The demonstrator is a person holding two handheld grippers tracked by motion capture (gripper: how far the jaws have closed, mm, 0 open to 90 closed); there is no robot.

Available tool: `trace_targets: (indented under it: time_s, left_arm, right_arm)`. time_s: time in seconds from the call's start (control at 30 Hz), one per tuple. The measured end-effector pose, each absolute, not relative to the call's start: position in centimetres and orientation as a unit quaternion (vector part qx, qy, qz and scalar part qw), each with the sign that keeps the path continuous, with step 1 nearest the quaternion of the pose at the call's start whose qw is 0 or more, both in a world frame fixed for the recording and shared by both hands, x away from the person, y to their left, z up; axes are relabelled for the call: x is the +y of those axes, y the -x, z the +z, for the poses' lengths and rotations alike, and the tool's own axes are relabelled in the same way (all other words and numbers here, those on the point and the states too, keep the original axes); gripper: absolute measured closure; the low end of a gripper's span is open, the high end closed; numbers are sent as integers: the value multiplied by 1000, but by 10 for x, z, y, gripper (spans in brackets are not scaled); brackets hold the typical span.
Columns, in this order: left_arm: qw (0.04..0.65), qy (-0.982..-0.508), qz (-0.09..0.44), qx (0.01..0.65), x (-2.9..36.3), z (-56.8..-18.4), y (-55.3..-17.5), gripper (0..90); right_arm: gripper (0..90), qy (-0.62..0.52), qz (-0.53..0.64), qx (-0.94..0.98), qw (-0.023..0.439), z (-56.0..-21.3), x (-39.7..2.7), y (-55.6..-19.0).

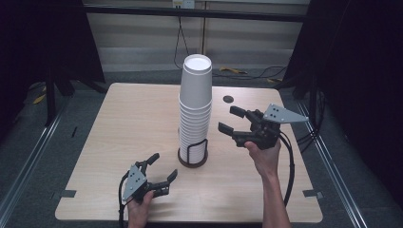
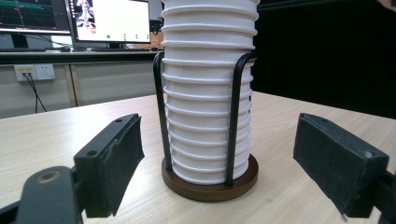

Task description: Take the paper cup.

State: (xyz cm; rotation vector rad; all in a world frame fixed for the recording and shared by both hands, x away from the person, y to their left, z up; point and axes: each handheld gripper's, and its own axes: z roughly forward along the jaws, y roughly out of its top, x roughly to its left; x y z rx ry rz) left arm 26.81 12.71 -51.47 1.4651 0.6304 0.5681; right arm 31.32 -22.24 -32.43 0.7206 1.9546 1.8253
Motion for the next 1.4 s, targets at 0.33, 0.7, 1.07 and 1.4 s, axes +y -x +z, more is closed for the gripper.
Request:
trace_targets:
  time_s: [0.33, 0.7, 1.07, 1.4]
  left_arm:
    - [662, -648, 252, 279, 127, -515, -268, 156]
    - [662, -648, 252, 278, 127, -515, -268, 156]
    - [660, -652, 253, 276, 128, -515, -268, 156]
    - [660, -652, 252, 275, 128, -515, -268, 156]
  right_arm:
    - [238, -242, 636, 705, 197, -291, -215, -327]
    - [212, -233, 635, 713, 185, -277, -192, -345]
    - [137, -229, 621, 729, 174, -259, -173, -360]
    - [138, -224, 617, 737, 160, -243, -155, -376]
